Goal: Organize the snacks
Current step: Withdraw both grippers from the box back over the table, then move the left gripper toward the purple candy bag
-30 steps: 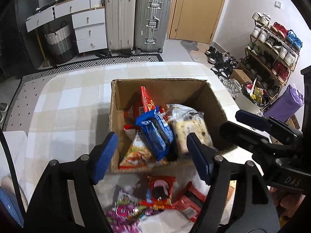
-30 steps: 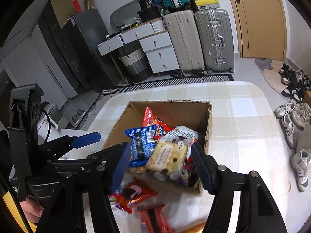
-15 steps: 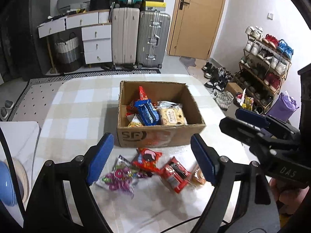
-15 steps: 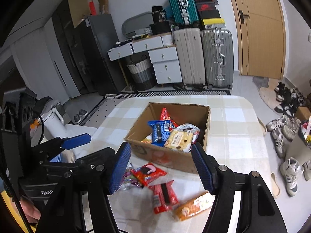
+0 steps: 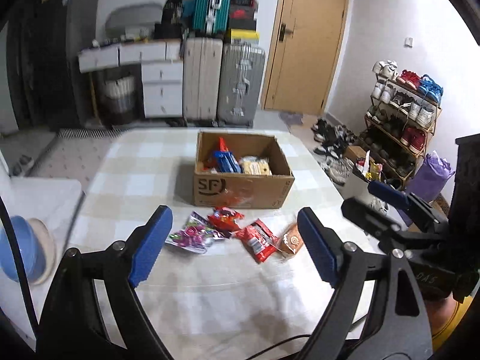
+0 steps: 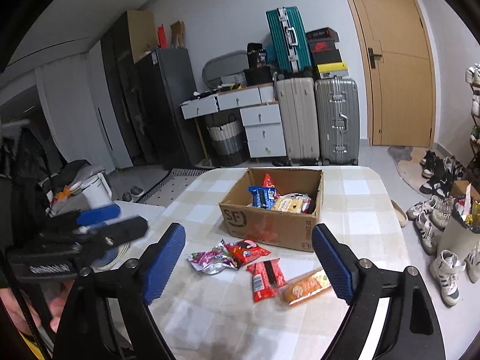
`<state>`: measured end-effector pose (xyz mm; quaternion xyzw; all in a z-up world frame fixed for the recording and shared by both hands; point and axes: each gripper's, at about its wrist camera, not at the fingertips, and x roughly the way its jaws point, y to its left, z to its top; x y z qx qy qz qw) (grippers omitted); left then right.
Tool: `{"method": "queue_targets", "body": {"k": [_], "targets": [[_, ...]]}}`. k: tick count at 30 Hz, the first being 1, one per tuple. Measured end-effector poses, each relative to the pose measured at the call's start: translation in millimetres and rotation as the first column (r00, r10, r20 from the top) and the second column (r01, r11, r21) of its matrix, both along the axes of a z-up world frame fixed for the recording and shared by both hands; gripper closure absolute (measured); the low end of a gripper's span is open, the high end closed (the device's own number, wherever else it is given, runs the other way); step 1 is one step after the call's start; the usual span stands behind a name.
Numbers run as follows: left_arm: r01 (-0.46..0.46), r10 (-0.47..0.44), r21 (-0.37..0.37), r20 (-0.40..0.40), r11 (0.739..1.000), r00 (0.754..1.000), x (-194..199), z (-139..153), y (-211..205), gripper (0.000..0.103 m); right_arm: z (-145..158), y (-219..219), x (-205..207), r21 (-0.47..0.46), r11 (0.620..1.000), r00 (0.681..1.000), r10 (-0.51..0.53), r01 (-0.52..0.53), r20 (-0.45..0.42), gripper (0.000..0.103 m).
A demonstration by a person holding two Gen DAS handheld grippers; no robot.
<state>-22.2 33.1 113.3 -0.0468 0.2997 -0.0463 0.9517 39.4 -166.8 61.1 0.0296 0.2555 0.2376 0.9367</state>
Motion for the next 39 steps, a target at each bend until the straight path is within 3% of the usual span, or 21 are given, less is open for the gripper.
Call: {"method": "queue_targets", "body": {"k": [4, 11, 15, 22, 26, 30, 39], "targets": [[0.005, -0.004, -0.017, 0.064, 1.000, 0.998, -41, 2, 0, 0.000, -10, 1, -26, -0.004, 1.000, 0.999, 0.009, -0.009, 0.043, 0.011], [-0.005, 0.004, 0.009, 0.107, 1.000, 0.994, -89, -19, -2, 0.000, -36, 0, -58, 0.008, 1.000, 0.996, -0.002, 0.001, 0.085, 0.004], [-0.005, 0.007, -0.024, 0.082, 1.000, 0.997, -72, -39, 0, 0.000, -54, 2, -55, -0.003, 1.000, 0.997, -0.013, 0.013, 0.078, 0.003], [-0.013, 0.010, 0.024, 0.091, 1.000, 0.996, -29, -67, -2, 0.000, -82, -10, -37, 0.015, 0.999, 0.999, -0.034, 0.034, 0.019, 0.003], [-0.023, 0.022, 0.010, 0.085, 1.000, 0.996, -7, -84, 3, 0.000, -96, -14, -27, 0.012, 0.999, 0.998, -0.036, 0.036, -0.043, 0.003], [-0.035, 0.035, -0.001, 0.006, 0.999, 0.999, 13, -106, 12, 0.000, -104, -6, -25, -0.068, 0.997, 0.998, -0.047, 0.044, -0.045, 0.003], [-0.056, 0.055, -0.021, -0.035, 0.998, 0.998, 22, -121, 24, 0.000, -114, -11, -15, -0.061, 0.995, 0.991, -0.084, 0.078, -0.107, 0.003]]}}
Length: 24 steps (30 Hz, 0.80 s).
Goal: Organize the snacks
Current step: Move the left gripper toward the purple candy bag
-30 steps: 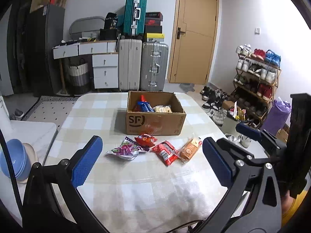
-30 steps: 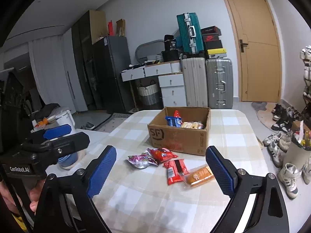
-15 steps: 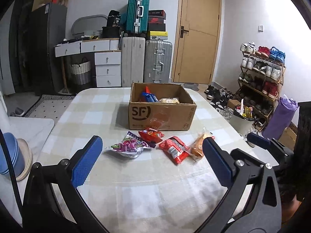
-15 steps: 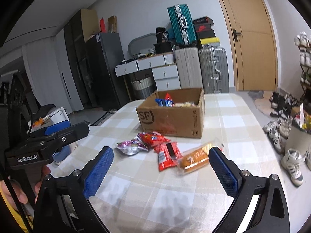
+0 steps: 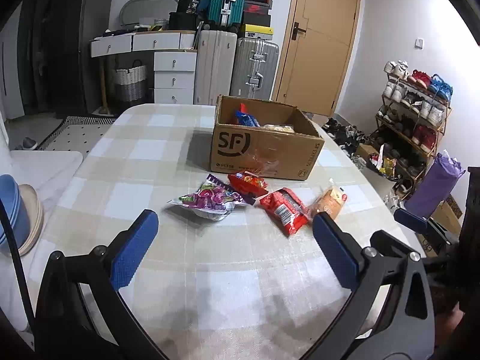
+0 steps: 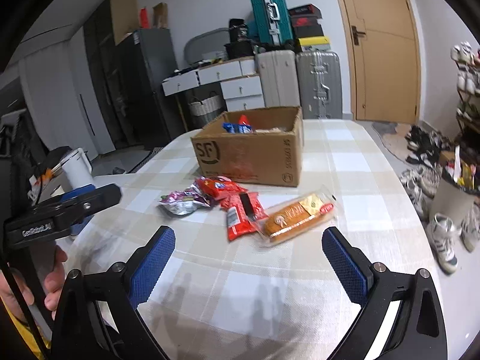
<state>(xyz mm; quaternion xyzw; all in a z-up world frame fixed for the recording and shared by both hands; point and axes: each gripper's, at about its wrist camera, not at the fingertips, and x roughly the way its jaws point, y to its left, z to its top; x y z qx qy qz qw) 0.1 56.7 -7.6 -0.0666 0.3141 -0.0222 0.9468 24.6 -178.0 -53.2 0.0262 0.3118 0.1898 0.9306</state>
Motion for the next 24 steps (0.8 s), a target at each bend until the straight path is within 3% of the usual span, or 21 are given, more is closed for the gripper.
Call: {"method": "queue_targets", "body": {"k": [7, 14, 17, 24], "targets": [[-0.035, 0.035, 0.014, -0.037, 0.999, 0.999, 9, -8, 7, 0.000, -7, -1, 9, 0.023, 1.000, 0.999, -0.011, 0.012, -0.046, 0.003], [-0.022, 0.035, 0.082, -0.160, 0.996, 0.987, 71, -41, 20, 0.000, -10, 18, 18, -0.033, 0.999, 0.999, 0.034, -0.035, -0.031, 0.003], [-0.006, 0.016, 0.046, -0.223, 0.999, 0.975, 100, -60, 26, 0.001, -13, 26, 25, -0.061, 0.996, 0.998, 0.065, -0.066, -0.018, 0.003], [0.037, -0.024, 0.051, -0.235, 0.998, 0.972, 144, -76, 20, 0.002, -32, 46, 53, -0.106, 0.986, 0.990, 0.125, -0.131, -0.057, 0.003]]}}
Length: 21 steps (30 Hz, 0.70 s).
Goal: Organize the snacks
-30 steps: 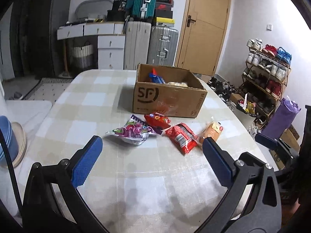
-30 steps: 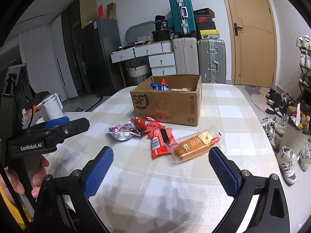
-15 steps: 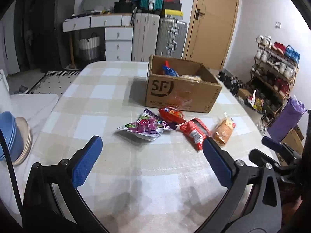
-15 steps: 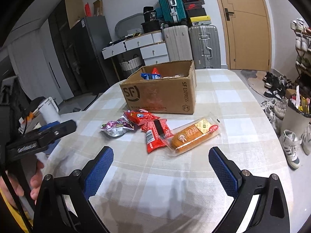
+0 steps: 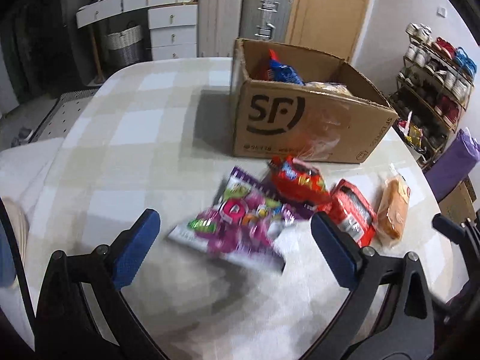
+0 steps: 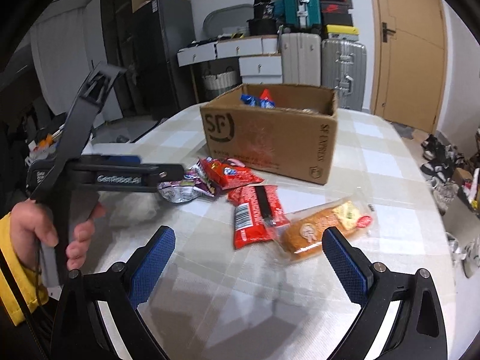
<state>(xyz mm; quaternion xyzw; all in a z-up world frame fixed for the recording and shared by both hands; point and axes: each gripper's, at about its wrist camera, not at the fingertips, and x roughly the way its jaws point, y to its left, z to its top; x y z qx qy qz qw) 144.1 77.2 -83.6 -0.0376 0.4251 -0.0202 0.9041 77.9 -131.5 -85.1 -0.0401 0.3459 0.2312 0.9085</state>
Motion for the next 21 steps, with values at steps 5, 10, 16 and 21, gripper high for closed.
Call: {"method": "queue_targets", "body": {"k": [5, 10, 16, 21], "targets": [[0.048, -0.045, 0.063, -0.050, 0.997, 0.998, 19, -18, -9, 0.023, -7, -1, 8, 0.015, 1.000, 0.999, 0.019, -0.018, -0.028, 0.003], [0.078, -0.078, -0.009, -0.068, 0.997, 0.995, 26, -26, -2, 0.037, -8, -8, 10, 0.025, 1.000, 0.999, 0.006, -0.005, -0.043, 0.003], [0.118, -0.117, -0.001, -0.085, 0.993, 0.989, 24, -30, -3, 0.054, -8, -12, 10, 0.039, 0.999, 0.998, -0.005, 0.007, -0.055, 0.003], [0.141, -0.141, -0.002, -0.082, 0.990, 0.987, 10, -32, -1, 0.062, -10, -13, 7, 0.014, 1.000, 0.999, -0.012, 0.013, -0.044, 0.003]]}}
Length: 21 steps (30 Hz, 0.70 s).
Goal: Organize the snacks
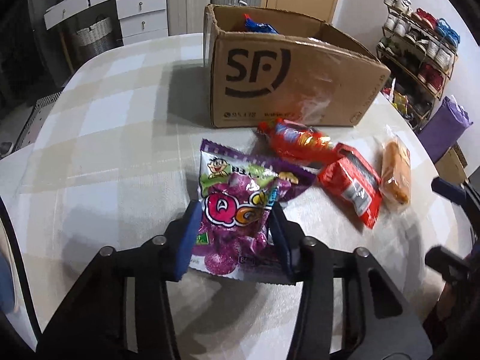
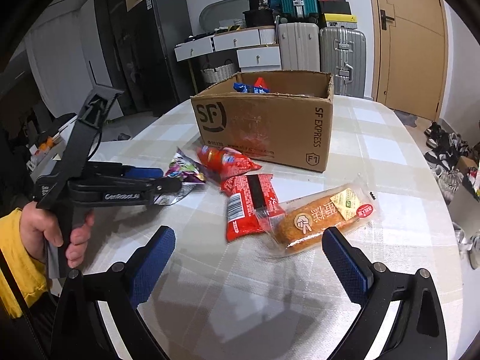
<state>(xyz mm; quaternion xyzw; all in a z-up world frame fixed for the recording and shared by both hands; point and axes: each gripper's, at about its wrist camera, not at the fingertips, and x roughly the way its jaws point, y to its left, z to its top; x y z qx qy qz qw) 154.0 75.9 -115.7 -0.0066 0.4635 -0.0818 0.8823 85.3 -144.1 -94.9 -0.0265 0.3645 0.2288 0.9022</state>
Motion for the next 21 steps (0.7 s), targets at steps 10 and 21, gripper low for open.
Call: {"method": "queue_targets", "body": {"k": [10, 21], "targets": [[0.012, -0.012, 0.008, 0.016, 1.000, 1.000, -19, 9, -5, 0.092, 1, -7, 5, 0.022, 0.999, 0.999, -0.043, 0.043, -0.011, 0.003], [0.027, -0.027, -0.020, 0.017, 0.999, 0.999, -39, 17, -11, 0.099, 5, -12, 8, 0.057, 0.995, 0.997, -0.079, 0.080, -0.027, 0.003]]}}
